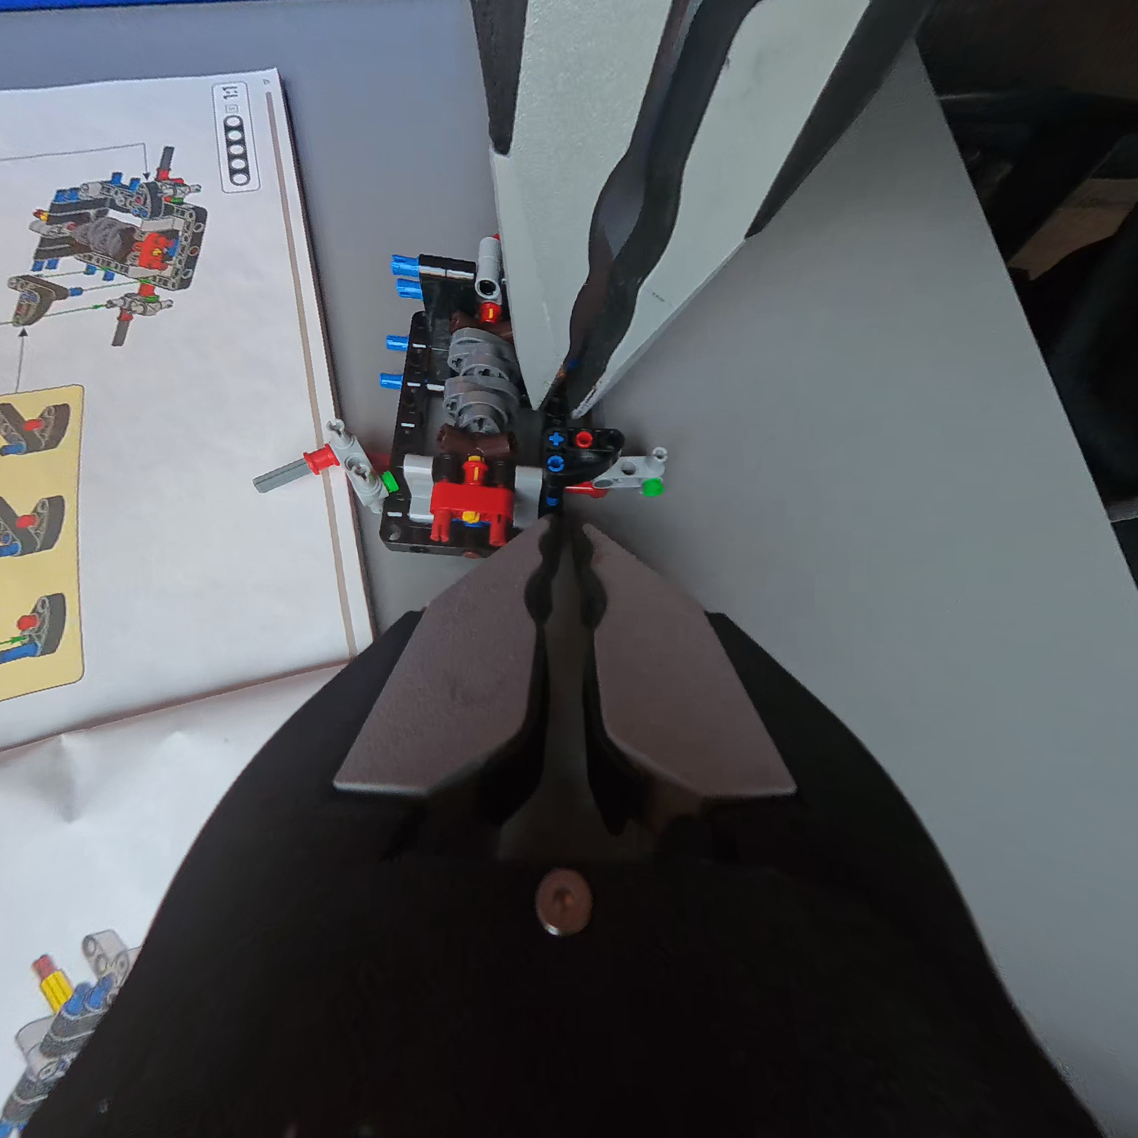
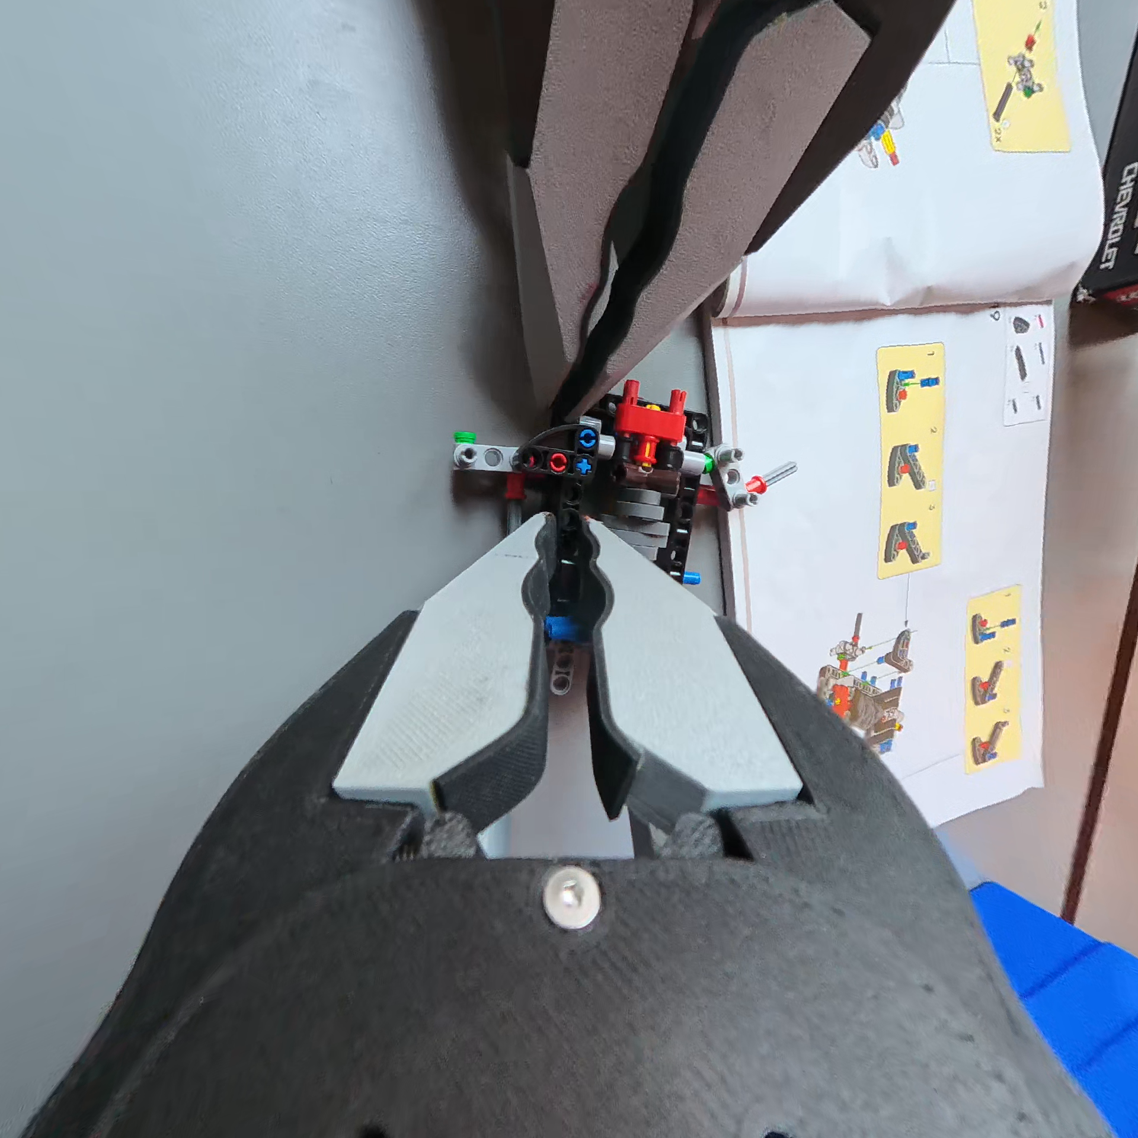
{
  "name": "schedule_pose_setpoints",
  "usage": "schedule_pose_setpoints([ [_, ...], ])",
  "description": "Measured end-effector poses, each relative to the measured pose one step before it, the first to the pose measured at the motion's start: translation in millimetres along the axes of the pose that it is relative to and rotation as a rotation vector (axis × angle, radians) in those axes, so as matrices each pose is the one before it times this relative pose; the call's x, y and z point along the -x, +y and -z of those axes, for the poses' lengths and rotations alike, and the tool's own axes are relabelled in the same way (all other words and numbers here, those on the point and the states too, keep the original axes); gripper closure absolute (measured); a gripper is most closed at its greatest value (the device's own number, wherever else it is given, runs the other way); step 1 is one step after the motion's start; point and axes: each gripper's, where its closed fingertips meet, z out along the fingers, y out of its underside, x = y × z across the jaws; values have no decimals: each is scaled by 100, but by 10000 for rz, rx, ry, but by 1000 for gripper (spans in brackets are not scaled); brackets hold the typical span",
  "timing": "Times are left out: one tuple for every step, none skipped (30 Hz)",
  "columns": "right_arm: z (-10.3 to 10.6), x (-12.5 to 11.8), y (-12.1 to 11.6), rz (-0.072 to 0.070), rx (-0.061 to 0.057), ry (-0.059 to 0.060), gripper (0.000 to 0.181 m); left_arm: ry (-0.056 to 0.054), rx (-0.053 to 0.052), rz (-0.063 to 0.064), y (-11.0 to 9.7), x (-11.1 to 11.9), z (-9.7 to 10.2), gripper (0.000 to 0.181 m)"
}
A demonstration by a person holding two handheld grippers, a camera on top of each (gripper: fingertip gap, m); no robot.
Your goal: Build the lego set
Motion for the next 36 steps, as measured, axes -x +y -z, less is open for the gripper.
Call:
schedule_pose_setpoints([
  [-4,9,10,241,45,74,178,-40,30,-109,6,-72,4,180],
  [-14,-5,-6,243,31,111,178,-9,51,-100,6,-102,51,177],
  [-13,-24,10,197,10,109,178,-18,52,-146,-11,-78,153,179],
  [-1,0,5,61,-13,45,178,-32,-66,-193,-238,-106,240,181],
  [-8,-5,1,-63,-38,-11,178,-228,-217,-191,-501,137,322,181],
  [5,3,-6,-91,-69,-35,178,-315,-242,-202,-590,269,332,178],
  [-3,2,0,-32,-75,-24,178,-342,-174,-203,-536,315,273,174],
  [-4,-11,-8,29,-59,18,178,-367,-68,-242,-380,341,142,168],
  [-16,-23,-10,73,-51,43,178,-354,28,-313,-216,278,-5,160],
  [-5,-3,7,75,-37,11,178,-262,73,-387,-71,74,-131,156],
  [-11,-5,8,44,-22,-3,178,-147,125,-446,72,-129,-216,158],
  [-5,-5,3,41,9,30,178,-107,179,-414,248,-159,-287,161],
  [-1,-2,3,122,18,67,178,46,218,-286,336,-310,-340,163],
  [5,-2,5,136,17,45,178,-10,225,-140,353,-154,-327,168],
  [-1,1,18,40,11,-36,178,-144,13,-142,40,93,-139,167],
  [-5,-4,14,-52,0,-118,177,-42,1,-103,26,41,-3,168],
  [-11,-14,0,-92,-25,-132,178,-67,68,-30,146,173,24,171],
  [-33,-40,-7,-57,-34,-67,178,2,-28,-17,38,52,7,171],
  [-22,-19,-3,-16,-8,-32,177,0,-38,-17,27,23,5,172],
  [-1,-7,7,-14,20,-37,177,-25,-9,-87,9,-5,-5,172],
  [-12,10,-14,-26,31,-48,177,-56,35,-138,10,8,1,172],
  [-2,5,4,-59,43,-69,177,-62,62,-153,4,-13,-14,172],
  [2,6,6,-70,52,-84,177,-48,58,-126,11,2,-15,172],
  [-4,10,-12,-41,68,-83,177,-17,11,-61,10,-2,-1,172],
  [-1,10,0,35,104,-43,177,-5,-33,-10,8,-1,-6,172],
  [-2,8,2,125,122,12,177,-23,-66,-10,5,-8,-9,172],
  [-17,-6,3,126,102,33,177,-40,-50,-14,10,-3,-3,171],
  [2,6,3,78,58,28,177,-56,-17,-42,11,-5,3,171],
  [-1,2,-2,39,1,20,177,-79,18,-112,22,-3,-20,171],
  [-11,1,-2,7,-42,10,177,-93,39,-185,21,-1,-17,171],
  [1,0,-9,34,-57,27,177,-73,41,-128,18,-10,-9,171],
  [-7,7,-2,86,-26,51,177,-32,18,-15,3,-7,-11,171],
  [-1,-12,-7,155,39,103,177,-20,-5,-3,14,0,-7,171],
  [-19,-24,-8,202,89,150,177,-43,20,-80,33,-7,0,170],
  [-23,-21,-16,210,111,139,177,-105,86,-206,73,24,-19,171],
  [-19,-15,-29,176,94,104,178,-296,173,-271,167,224,-17,176],
])
